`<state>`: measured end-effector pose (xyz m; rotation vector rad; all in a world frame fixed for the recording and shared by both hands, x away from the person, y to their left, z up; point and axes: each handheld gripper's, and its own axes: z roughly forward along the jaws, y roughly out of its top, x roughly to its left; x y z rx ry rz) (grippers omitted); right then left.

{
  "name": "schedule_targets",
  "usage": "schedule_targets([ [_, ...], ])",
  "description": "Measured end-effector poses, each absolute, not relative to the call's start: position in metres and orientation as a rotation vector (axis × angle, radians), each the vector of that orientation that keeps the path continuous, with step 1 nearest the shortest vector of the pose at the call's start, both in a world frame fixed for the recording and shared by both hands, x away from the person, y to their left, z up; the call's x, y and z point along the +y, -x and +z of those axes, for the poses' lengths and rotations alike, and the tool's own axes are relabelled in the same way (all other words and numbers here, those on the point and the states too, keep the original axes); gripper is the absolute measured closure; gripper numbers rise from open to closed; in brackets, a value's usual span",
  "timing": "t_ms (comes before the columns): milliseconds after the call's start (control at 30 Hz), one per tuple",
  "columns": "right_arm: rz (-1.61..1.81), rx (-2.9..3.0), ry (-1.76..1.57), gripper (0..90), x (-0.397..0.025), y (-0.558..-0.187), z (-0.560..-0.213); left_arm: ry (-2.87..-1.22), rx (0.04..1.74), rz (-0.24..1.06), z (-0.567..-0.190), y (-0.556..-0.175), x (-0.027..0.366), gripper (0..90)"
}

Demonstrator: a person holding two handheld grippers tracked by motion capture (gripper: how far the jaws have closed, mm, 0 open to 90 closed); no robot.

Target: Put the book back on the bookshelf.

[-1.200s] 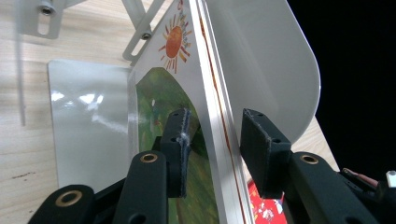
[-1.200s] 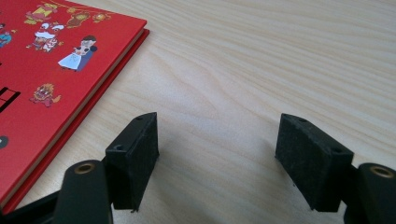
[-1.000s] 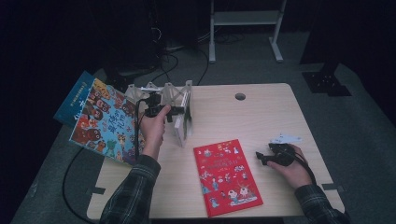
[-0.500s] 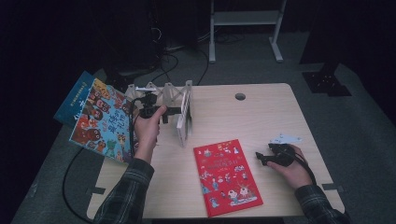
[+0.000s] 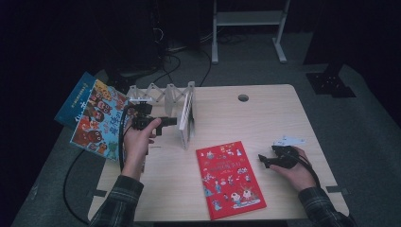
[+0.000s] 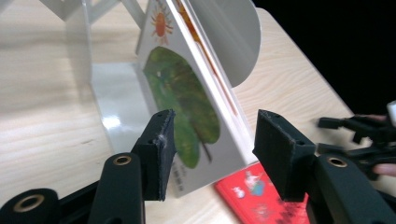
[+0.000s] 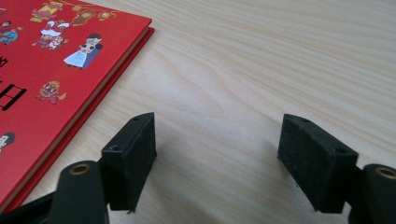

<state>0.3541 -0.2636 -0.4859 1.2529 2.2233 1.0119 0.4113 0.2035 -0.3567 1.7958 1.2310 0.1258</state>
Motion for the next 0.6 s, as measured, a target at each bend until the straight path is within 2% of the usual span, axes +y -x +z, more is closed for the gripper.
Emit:
schedule_targets([
  [33, 1.011, 2.243, -1.237, 21.3, -0.264, -0.354, -0.486, -1.805, 1.229, 0.122, -0.358, -0.408, 0.204, 47.0],
  [267, 1.008, 2.241, -1.241, 21.9, -0.263, -0.352, -0.486, -1.900, 1.223, 0.097, -0.381, -0.385, 0.204, 42.2],
  [367, 1.010, 2.242, -1.240, 23.1, -0.263, -0.352, -0.486, -1.908, 1.212, 0.105, -0.388, -0.376, 0.202, 42.9],
  [433, 1.016, 2.242, -1.235, 25.8, -0.263, -0.351, -0.486, -1.936, 1.192, 0.121, -0.392, -0.370, 0.199, 42.8],
  [600, 0.990, 2.285, -1.248, 40.4, -0.264, -0.346, -0.480, -1.979, 1.160, 0.135, -0.405, -0.352, 0.192, 43.6],
])
